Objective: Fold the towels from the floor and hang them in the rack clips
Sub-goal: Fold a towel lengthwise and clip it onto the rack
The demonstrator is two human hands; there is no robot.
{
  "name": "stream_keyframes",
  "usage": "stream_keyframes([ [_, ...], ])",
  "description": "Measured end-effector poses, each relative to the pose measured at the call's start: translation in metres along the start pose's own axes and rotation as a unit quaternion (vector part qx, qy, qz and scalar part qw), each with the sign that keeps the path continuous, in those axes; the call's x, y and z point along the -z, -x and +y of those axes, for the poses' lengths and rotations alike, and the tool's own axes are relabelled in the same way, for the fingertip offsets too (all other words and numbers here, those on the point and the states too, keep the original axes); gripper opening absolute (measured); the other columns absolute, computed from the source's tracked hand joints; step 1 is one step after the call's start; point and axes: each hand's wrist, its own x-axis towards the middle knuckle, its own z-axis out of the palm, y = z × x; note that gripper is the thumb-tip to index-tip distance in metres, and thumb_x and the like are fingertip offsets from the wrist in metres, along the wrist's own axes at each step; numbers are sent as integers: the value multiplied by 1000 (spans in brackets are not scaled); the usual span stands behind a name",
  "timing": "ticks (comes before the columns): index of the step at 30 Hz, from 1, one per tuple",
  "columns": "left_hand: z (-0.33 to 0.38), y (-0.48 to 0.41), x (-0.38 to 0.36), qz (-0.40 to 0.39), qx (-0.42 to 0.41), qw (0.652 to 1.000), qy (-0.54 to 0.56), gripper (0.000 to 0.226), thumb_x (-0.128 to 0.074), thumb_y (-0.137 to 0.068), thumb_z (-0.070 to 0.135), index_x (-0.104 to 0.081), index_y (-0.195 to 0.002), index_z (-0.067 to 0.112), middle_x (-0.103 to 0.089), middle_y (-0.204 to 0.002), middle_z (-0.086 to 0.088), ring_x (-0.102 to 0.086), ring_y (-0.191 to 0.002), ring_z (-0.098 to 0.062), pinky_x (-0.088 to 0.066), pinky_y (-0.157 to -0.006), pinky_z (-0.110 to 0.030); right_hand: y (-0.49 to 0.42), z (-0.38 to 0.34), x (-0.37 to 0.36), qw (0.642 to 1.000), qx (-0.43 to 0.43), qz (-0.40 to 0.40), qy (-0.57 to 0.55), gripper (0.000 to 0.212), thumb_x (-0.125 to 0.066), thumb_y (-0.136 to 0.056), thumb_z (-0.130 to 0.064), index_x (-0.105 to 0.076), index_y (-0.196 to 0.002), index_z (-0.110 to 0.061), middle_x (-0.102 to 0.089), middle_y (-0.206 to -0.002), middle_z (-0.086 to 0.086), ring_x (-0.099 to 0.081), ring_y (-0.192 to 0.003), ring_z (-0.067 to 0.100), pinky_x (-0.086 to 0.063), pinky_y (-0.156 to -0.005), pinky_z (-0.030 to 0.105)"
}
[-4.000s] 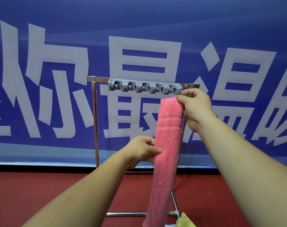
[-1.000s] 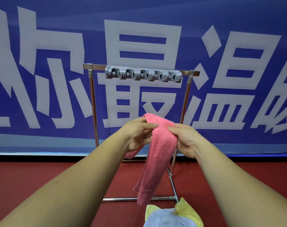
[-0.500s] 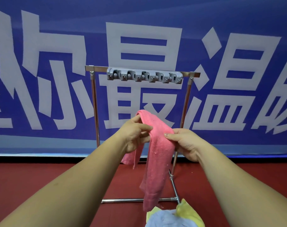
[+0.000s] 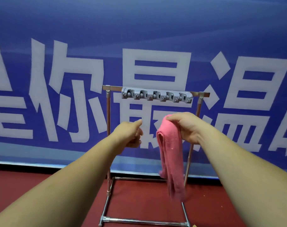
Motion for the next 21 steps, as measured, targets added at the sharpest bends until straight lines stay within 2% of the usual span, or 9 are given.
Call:
stream_keyframes([
  [3,32,0,3,-65,-78,995,24,18,-63,-100,23,-71,-102,8,-69,-87,-8,-61,-81,-24,-50,-80,-37,-3,-30,-9,998,-3,-50,47,16,-71,-97,-19,-79,-104,-6,-72,-94,13,-65,-73,22,-52,-73,38],
  [5,48,-6,0,-98,-106,989,21,19,-66,-96,20,-77,-109,12,-79,-104,-6,-67,-95,-23,-52,-90,-40,-9,-48,-12,991,5,-92,94,25,-69,-98,-21,-79,-113,-3,-71,-98,14,-65,-76,23,-52,-76,39],
  [7,59,-14,-1,-125,-110,985,42,28,-65,-91,22,-79,-113,11,-77,-107,-7,-67,-100,-22,-51,-100,-43,-17,-63,-15,988,18,-118,94,21,-68,-97,-21,-83,-104,-8,-74,-99,14,-66,-83,26,-53,-86,45],
  [9,65,-26,3,-148,-99,980,86,36,-56,-93,25,-75,-117,6,-69,-97,-9,-62,-96,-26,-51,-95,-42,-30,-72,-17,990,17,-118,75,17,-70,-95,-19,-82,-98,-7,-77,-101,16,-69,-85,26,-55,-93,47],
  [11,66,-41,7,-159,-87,977,111,37,-48,-97,22,-75,-117,6,-61,-91,-11,-62,-87,-26,-52,-82,-35,-45,-72,-19,985,18,-109,129,21,-72,-88,-15,-80,-103,-3,-79,-110,20,-70,-92,28,-56,-98,50],
  [12,66,-48,9,-159,-81,978,105,33,-47,-98,20,-76,-111,8,-58,-86,-9,-61,-77,-21,-52,-73,-31,-53,-71,-20,983,18,-104,149,22,-72,-87,-14,-81,-104,-3,-79,-113,21,-69,-94,30,-56,-97,51],
  [14,65,-62,16,-157,-72,982,79,28,-47,-98,12,-75,-95,14,-58,-77,-4,-57,-63,-15,-48,-62,-27,-69,-69,-24,983,19,-108,148,20,-71,-93,-12,-82,-107,-5,-79,-108,20,-70,-87,28,-59,-81,40],
  [17,63,-86,33,-165,-61,981,85,31,-49,-94,8,-79,-94,15,-69,-85,-11,-63,-69,-22,-50,-74,-36,-92,-67,-33,984,18,-110,142,21,-67,-98,-10,-77,-114,-2,-75,-81,9,-66,-62,17,-53,-53,25],
  [21,62,-120,60,-146,-44,985,80,24,-50,-96,7,-70,-107,13,-69,-85,-9,-64,-65,-20,-54,-58,-29,-130,-66,-45,982,25,-124,143,10,-64,-100,-7,-73,-100,-10,-72,-77,5,-62,-61,15,-51,-57,29],
])
